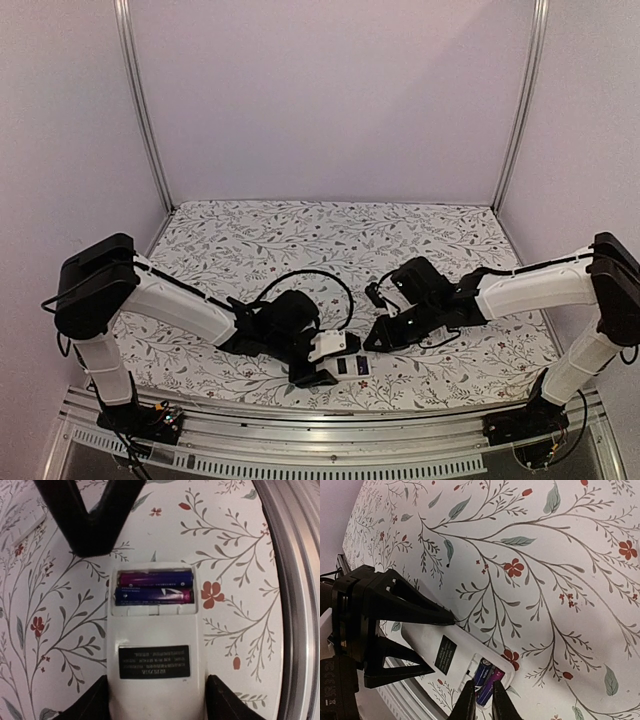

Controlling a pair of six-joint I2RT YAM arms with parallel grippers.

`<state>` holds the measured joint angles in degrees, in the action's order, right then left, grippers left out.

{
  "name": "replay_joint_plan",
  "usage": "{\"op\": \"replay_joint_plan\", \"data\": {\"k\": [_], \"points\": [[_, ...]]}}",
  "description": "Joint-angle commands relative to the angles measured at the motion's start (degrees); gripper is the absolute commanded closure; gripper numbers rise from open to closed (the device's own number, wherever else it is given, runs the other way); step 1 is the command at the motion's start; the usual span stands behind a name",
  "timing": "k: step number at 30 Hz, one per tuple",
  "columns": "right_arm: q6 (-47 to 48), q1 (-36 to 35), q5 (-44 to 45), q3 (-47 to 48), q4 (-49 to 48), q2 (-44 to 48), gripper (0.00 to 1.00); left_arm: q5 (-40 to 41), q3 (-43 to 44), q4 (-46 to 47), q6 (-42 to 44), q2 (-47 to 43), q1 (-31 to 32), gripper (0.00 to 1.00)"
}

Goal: Load the batteries into the remote control
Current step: Press the battery in the battery compartment.

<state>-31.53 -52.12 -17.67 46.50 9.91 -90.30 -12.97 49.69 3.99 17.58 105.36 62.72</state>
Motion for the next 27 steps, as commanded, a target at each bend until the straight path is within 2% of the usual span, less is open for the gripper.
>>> {"op": "replay_joint_plan", "data": {"k": [1, 17, 27], "points": [[-1.6, -0.9, -1.1, 1.0, 0.2, -2.5, 0.89, 2.4, -2.1, -0.9, -0.5, 0.0, -0.2, 0.39], [-3.2, -2.7, -0.3, 3.8, 1.2, -6.2, 0.96, 5.0, -2.9, -0.2, -1.2, 0.1, 0.9, 0.48], [-3.1, -2.8, -1.8, 3.5, -0.7, -9.2, 1.00, 4.8, -3.1, 0.0, -1.2, 0.2, 1.0, 0.49]]}}
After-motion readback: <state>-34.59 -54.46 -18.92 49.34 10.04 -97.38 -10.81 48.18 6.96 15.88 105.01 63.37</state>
